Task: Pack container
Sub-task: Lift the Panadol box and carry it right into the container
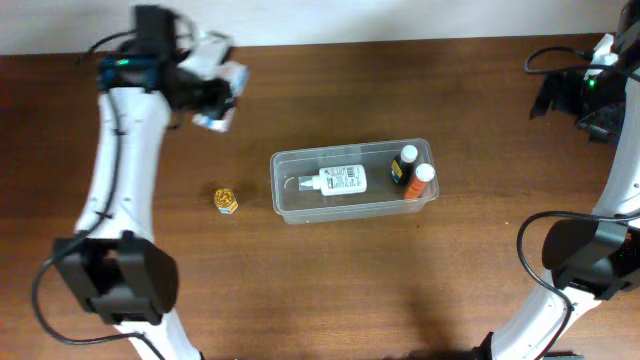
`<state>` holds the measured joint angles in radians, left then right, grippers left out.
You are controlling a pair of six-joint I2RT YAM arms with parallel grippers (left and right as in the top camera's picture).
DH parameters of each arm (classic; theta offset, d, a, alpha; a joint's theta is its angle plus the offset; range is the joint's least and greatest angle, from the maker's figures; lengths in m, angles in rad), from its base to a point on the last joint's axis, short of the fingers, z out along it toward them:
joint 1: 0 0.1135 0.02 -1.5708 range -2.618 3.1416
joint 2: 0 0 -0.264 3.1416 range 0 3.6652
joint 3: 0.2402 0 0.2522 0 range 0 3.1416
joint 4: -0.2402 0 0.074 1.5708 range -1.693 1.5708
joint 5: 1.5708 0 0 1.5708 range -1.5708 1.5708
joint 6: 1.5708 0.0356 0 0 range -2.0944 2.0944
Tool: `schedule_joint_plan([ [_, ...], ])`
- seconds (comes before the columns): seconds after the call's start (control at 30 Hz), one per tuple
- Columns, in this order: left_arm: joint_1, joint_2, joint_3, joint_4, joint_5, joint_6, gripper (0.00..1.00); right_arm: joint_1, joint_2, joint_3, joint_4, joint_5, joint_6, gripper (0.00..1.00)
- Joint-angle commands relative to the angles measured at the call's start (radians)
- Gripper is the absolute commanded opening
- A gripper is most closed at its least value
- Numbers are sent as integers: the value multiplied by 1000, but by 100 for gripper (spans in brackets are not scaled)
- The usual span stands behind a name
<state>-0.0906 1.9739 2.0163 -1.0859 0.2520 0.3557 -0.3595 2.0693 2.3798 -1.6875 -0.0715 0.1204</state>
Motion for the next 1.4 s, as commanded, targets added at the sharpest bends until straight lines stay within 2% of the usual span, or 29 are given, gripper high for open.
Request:
schedule_joint_plan([
  [0.0, -106, 6, 68, -32, 21, 87, 50, -8, -19, -4, 0, 2, -3, 98],
  [0.27, -319, 8, 60, -108, 21, 254, 50, -8, -19, -4, 0, 2, -3, 98],
  [0.5, -427, 16, 25, -129, 20, 357, 51, -8, -19, -4, 0, 2, -4, 98],
  [0.7, -448, 53, -26, -131, 18, 421, 51, -8, -19, -4, 0, 2, -3, 98],
  [1.13, -448, 222, -35, -135, 18, 454, 51, -8, -19, -4, 0, 2, -3, 98],
  [1.37, -448, 258, -35, -134, 18, 468, 51, -8, -19, -4, 0, 2, -3, 98],
])
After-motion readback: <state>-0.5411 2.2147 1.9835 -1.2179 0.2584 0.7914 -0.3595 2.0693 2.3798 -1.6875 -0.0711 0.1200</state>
